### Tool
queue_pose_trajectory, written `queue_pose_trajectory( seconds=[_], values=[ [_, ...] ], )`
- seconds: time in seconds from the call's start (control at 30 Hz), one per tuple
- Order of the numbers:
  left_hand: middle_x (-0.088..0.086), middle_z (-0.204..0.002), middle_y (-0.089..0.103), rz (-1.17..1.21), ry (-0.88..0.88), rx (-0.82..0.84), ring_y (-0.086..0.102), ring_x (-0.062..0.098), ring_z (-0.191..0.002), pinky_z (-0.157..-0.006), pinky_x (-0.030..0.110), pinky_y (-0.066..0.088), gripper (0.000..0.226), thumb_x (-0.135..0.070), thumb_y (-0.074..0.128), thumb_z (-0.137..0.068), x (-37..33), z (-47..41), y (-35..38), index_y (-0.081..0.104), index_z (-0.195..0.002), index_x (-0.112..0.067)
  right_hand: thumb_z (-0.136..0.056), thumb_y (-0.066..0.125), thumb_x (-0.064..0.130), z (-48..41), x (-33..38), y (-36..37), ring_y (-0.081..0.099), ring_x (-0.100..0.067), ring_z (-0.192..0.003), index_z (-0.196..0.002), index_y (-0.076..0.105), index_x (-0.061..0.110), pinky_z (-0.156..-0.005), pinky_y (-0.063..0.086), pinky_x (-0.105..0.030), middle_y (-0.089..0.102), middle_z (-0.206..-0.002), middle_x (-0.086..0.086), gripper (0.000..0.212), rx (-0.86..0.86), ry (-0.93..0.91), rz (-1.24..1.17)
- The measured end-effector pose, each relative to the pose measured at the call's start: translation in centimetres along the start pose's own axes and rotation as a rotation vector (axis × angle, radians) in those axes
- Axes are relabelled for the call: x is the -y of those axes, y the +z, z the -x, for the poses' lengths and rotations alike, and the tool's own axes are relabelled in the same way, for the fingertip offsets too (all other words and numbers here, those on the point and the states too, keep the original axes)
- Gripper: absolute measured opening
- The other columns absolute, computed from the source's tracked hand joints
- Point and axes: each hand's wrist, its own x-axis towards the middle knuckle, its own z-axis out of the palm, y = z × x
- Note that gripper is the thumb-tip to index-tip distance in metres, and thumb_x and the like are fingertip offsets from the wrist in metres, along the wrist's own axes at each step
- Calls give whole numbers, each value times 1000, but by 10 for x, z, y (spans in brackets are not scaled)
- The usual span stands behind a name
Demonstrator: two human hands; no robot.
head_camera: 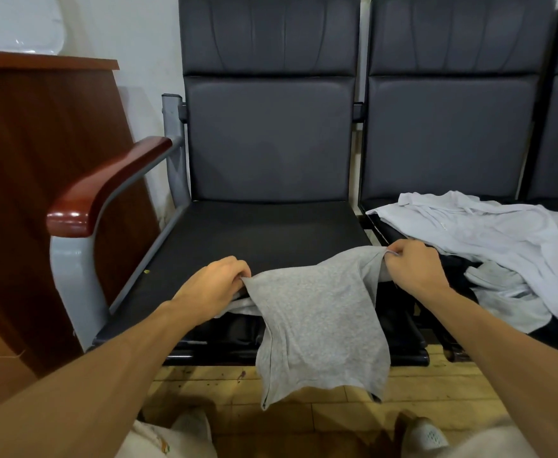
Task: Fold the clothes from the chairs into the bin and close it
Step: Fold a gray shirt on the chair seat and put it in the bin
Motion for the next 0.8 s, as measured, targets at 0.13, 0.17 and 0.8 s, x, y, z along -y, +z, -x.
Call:
queue_pose_trajectory(
  seconds=[0.13, 0.17, 0.8],
  values=[
    [7, -91, 66, 386, -197, -92, 62, 24, -86, -73, 34, 50, 18, -11, 43, -100, 1, -3, -3, 60, -98, -18, -95, 49, 10, 1, -3, -4, 59, -22, -91, -107, 69, 12, -79, 43, -26, 67, -99, -11, 23, 40, -78, -35],
    [9, -92, 66, 434, -232, -116, 62, 24, -86, -70, 30, 48, 19, -11, 41, -100, 1, -4, -5, 58, -99, -17, -95, 49, 9, 2, -3, -6, 59, -22, -92, -106, 69, 13, -80, 43, -26, 66, -98, -10, 23, 48, -89, -36],
    [1, -91, 63, 35, -148, -305, 59, 22, -83, -78, 42, 50, 22, -32, 34, -104, -44, 37, -125, 52, -94, -25, -84, 55, 11, 56, 93, -73, 52, -19, -71, -86, 69, -5, -61, 43, -28, 64, -78, -15, 21, -125, -60, -574]
  ],
)
